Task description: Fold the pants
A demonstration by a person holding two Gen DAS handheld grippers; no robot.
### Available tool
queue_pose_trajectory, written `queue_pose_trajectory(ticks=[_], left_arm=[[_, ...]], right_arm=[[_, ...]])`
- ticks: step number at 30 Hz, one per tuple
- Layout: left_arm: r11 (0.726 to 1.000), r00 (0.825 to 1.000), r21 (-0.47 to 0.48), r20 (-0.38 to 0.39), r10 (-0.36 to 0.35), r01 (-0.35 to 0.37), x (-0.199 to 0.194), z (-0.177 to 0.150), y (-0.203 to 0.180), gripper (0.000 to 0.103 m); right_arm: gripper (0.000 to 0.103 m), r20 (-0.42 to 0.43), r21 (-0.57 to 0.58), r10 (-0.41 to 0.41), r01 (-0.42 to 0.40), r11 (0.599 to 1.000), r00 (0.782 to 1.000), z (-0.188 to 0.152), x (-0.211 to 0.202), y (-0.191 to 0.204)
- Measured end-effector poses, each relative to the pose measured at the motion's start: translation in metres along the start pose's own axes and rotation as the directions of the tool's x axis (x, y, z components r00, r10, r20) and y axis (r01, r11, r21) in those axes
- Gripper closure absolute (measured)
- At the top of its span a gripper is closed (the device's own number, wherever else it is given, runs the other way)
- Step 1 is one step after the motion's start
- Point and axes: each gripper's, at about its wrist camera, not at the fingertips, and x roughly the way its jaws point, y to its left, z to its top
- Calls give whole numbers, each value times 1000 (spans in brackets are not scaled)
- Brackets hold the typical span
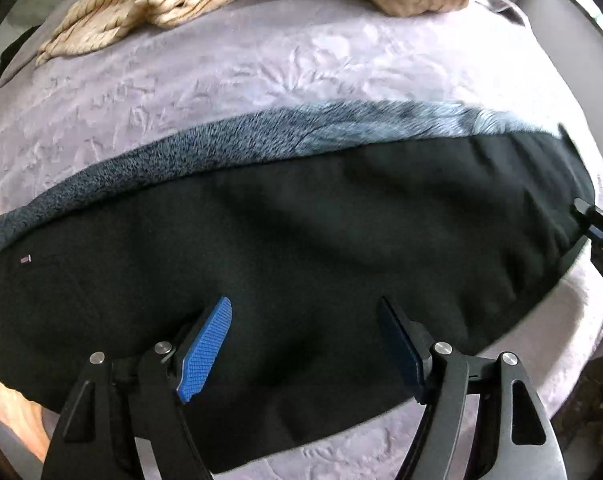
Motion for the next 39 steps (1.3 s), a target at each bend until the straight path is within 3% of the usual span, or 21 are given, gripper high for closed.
queue_pose_trajectory(ticks=[3, 5, 7, 8, 11, 14, 17, 20, 22, 23, 26, 31, 32, 34, 36, 38, 39], left_arm=[[1000, 1000, 20, -11, -5, 6, 1, -8, 0, 27], [1000, 999, 14, -47, 21, -20, 13, -11, 1, 27], [999, 998, 14, -55, 39, -38, 15, -13, -2, 27], [999, 998, 16, -45, 36, -35, 13, -13, -3, 27], [999, 1000, 25, -22, 21, -20, 7, -6, -11, 27], [1000, 1000, 21, 18, 1, -1, 0, 3, -21, 27], [1000, 998, 15, 66, -24, 23, 4, 26, -40, 27], [999, 996, 38, 90, -21, 17, 24, 51, -62, 27], [998, 994, 36, 98, 42, -46, 48, 69, -72, 27], [998, 993, 12, 100, 60, -61, 56, 76, -69, 27], [992, 992, -111, 104, 77, -65, 70, 94, -43, 22], [982, 984, -136, 106, 146, -131, 40, 84, 19, 22], [981, 981, -128, 112, 161, -146, 31, 77, 30, 22], [973, 969, -111, 124, 215, -202, 9, 56, 58, 22], [960, 957, -115, 114, 269, -256, -5, 33, 86, 22], [948, 948, -134, 97, 303, -290, -16, 14, 118, 22], [939, 941, -150, 87, 326, -311, -19, 5, 136, 22]], right_arm=[[94, -26, -52, -36, 34, 998, 999, -18, -16, 4], [88, -67, -65, -146, 142, 988, 987, -22, -11, -15], [88, -87, -26, -130, 128, 991, 988, -20, -9, -33], [82, -83, 5, -105, 106, 994, 991, -19, -15, -36], [66, 1, -59, -165, 165, 985, 986, -17, -45, -26], [66, 146, -86, -247, 261, 961, 958, -6, -88, -18], [66, 275, -82, -306, 339, 937, 912, 22, -119, -12], [66, 246, -103, -332, 365, 925, 911, 47, -105, -14], [67, 218, -152, -427, 463, 873, 877, 57, -81, -19], [67, 204, -165, -459, 493, 854, 864, 60, -69, -24], [68, 229, -164, -441, 481, 862, 868, 60, -66, -33], [65, 226, -137, -490, 526, 839, 842, 54, -82, -21], [63, 222, -140, -470, 505, 852, 854, 49, -85, -14], [60, 177, -169, -360, 389, 906, 916, 29, -76, 2], [49, 77, -196, -225, 236, 952, 971, -3, -53, 19], [49, -52, -211, -123, 109, 971, 991, -38, -18, 31], [49, -123, -208, -89, 62, 976, 988, -58, 5, 36]])
